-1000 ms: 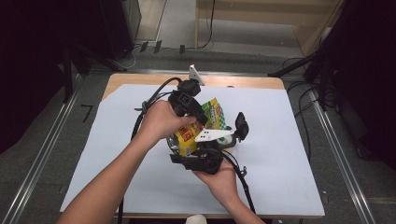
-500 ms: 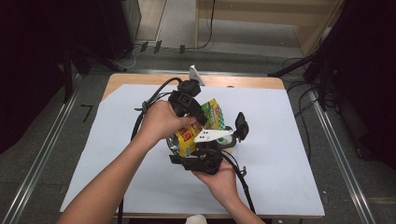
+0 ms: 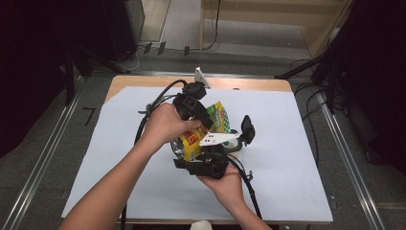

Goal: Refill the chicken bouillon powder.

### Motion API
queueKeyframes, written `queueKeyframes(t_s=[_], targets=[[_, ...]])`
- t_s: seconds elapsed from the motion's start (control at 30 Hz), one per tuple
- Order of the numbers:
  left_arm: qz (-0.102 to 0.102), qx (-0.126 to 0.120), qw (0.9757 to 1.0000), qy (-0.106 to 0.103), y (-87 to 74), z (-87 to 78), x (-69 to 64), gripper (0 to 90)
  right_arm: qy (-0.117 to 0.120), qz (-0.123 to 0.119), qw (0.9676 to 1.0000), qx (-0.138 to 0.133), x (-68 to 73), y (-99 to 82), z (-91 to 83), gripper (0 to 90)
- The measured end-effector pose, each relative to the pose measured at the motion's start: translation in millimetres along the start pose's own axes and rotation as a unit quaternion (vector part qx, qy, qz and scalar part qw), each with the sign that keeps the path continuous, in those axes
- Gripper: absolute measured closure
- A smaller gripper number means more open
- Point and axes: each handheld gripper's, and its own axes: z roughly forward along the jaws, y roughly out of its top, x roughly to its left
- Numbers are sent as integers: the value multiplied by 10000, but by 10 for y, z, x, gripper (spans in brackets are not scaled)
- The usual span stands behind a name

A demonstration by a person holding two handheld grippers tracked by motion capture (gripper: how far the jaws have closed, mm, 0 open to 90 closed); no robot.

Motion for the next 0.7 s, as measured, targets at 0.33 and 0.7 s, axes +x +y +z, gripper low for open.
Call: queueKeyframes(t_s=[0.33, 0.7], targets=[[3, 6, 10000, -9, 0, 4, -2, 749, 2, -10, 10000, 3, 0, -3, 0, 646], [2, 0, 10000, -29, 3, 6, 1, 749, 5, 2, 10000, -1, 0, -1, -2, 646]])
